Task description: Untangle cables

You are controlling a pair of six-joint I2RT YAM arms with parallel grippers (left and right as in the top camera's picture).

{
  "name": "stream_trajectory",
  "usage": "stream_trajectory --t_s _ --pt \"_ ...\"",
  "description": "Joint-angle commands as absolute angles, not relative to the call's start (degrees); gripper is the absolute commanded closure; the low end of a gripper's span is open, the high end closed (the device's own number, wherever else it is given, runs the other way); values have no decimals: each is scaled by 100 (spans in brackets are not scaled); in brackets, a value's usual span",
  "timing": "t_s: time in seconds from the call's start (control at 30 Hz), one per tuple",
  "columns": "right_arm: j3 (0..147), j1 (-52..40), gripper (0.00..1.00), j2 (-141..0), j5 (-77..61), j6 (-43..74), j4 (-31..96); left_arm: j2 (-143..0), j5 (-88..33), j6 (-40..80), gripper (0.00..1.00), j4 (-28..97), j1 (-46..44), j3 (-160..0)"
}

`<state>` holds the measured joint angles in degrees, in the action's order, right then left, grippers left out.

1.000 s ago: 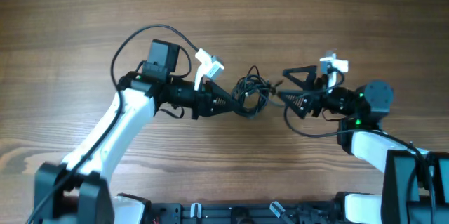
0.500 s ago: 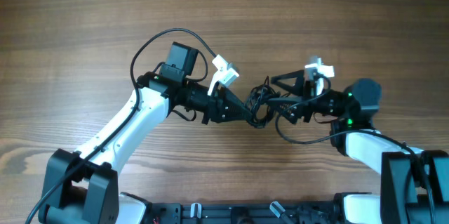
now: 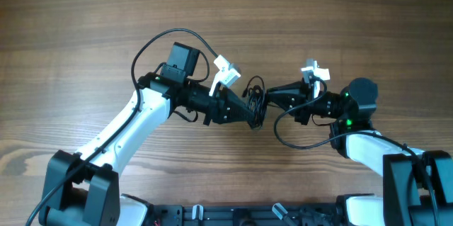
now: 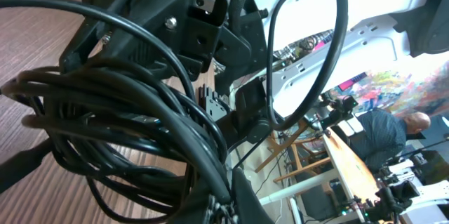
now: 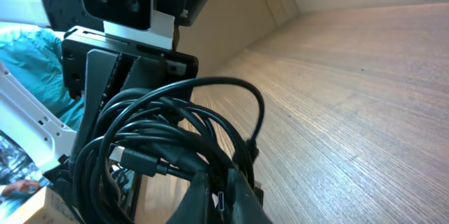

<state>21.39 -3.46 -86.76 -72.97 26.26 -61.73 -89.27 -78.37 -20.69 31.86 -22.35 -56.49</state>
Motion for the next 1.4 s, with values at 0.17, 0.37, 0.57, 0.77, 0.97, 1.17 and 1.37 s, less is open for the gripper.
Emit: stream_trajectory --t_s 0.17,0.37,0.57,0.77,0.97,1.17,1.37 --pt "2206 -353 58 -8646 -6665 2438 -5889 -8923 -8090 -2189 96 3166 -2239 -5647" --pt "2206 -353 32 -8646 -6914 1643 -5887 -8923 -7708 -2187 96 3168 -2239 -5647" --pt "2206 -355 22 -8646 -7533 1347 -5885 -8923 -7535 -2032 96 3164 -2174 -5647" --pt "2206 -515 27 -8646 -7216 1326 -5889 -8923 -8112 -1994 96 3170 -2128 -5647" --pt "2206 -1096 32 -8646 -5870 1013 -5887 -8923 -8499 -1774 95 3168 -2515 -5647" --pt "2206 -1002 93 -8646 -5684 1096 -5876 -8923 -8084 -1752 96 3168 -2622 -5647" --pt "2206 -694 96 -8646 -5634 2585 -5878 -8923 -7614 -1750 82 3168 -2320 -5647"
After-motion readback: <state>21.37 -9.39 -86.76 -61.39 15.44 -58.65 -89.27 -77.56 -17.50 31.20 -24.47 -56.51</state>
